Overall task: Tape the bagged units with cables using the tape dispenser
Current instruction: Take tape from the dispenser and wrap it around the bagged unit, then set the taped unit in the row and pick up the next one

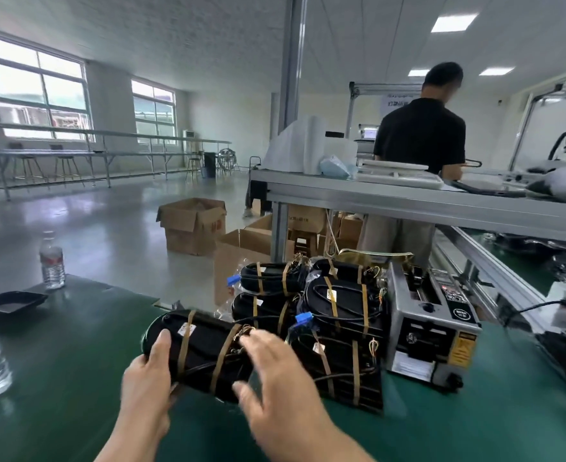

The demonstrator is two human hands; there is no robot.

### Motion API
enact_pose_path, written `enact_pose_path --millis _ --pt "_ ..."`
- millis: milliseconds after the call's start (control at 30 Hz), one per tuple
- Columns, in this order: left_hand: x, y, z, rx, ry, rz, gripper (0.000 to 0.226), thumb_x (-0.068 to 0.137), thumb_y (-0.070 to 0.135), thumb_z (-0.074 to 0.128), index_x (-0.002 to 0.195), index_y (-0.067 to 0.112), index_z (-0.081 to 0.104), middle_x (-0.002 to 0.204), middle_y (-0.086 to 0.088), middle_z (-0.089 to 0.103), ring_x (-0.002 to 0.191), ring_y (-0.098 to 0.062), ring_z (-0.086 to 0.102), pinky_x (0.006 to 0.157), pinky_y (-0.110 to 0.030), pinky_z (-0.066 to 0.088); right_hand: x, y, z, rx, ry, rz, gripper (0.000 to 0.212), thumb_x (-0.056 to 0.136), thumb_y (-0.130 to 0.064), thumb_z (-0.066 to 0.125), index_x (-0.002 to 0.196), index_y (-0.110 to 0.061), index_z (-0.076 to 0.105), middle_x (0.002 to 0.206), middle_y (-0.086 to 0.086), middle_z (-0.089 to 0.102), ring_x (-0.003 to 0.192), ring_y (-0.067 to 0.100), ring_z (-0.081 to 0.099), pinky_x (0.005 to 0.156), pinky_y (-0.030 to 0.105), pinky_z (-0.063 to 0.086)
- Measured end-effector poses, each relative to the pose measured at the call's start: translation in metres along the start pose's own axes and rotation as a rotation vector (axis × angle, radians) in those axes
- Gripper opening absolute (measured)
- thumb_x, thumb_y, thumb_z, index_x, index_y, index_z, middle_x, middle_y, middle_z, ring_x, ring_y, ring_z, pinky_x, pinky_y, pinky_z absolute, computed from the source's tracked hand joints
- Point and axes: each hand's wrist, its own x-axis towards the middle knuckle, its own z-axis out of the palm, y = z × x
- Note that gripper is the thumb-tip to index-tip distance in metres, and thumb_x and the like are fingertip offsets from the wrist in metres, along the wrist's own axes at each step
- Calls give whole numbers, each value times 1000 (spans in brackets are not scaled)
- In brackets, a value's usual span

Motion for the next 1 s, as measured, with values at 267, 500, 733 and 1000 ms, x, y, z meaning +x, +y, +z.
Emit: enact_pose_path --millis 267,500,733,1000 --pt "40 -29 47 133 -76 -46 35 98 35 58 129 22 49 114 -15 63 94 -35 63 59 -35 53 36 31 47 -147 -183 38 65 101 -20 48 159 -28 19 168 -3 4 154 11 -4 123 32 8" --pt "42 -37 73 207 -83 -62 31 98 36 57 127 28 51 103 -2 64 88 -23 64 58 -31 50 36 47 55 -403 -61 51 59 36 -54 92 93 -42 80 102 -15 76 99 3 72 68 14 57" --pt "46 -39 69 694 4 -25 56 97 51 48 137 12 47 122 -16 56 98 -39 64 89 -49 54 33 63 58 -341 -43 88 73 32 -39 98 103 -39 78 111 -11 74 108 7 70 75 18 59" --pt "28 -40 77 995 75 1 58 102 45 41 138 0 40 139 -22 38 129 -39 41 99 -47 40 31 75 71 -161 -106 40 53 103 -9 38 153 -28 36 165 -4 22 154 10 2 122 29 18"
